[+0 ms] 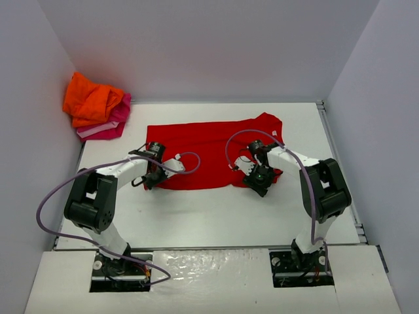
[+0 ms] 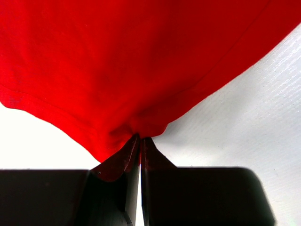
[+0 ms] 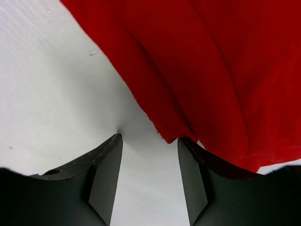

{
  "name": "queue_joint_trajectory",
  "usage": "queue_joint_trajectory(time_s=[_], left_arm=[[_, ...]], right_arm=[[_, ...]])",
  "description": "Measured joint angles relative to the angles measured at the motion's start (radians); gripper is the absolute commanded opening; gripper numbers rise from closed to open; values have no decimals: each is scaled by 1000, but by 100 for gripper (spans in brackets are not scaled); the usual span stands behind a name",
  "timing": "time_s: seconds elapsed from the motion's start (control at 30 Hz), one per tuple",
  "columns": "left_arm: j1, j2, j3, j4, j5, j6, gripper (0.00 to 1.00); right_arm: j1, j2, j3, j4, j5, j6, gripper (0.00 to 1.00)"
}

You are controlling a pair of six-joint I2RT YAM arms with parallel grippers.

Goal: Fold and stack the t-shirts
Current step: Grap the side of the flattened tshirt closest away from the robot with both arms

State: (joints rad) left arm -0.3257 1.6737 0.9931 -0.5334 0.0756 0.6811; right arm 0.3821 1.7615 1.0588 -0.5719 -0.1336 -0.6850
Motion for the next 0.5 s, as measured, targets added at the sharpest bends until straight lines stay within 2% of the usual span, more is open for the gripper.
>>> queue_joint_trajectory(time_s=[0.1,0.13,0.2,0.23,0.5], left_arm=[[-1,0,-1,1,-2,0,0],[-1,0,-1,1,-2,0,0],[-1,0,-1,1,-2,0,0],[-1,0,-1,1,-2,0,0],[-1,-4,-7,9,-6,0,0]], right_arm=[[4,2,0,14,16,7,46],[6,2,0,18,20,8,36],[10,2,0,23,24,10,6],[12,2,0,26,26,11,2],[54,11,-9,31,82,19,0]])
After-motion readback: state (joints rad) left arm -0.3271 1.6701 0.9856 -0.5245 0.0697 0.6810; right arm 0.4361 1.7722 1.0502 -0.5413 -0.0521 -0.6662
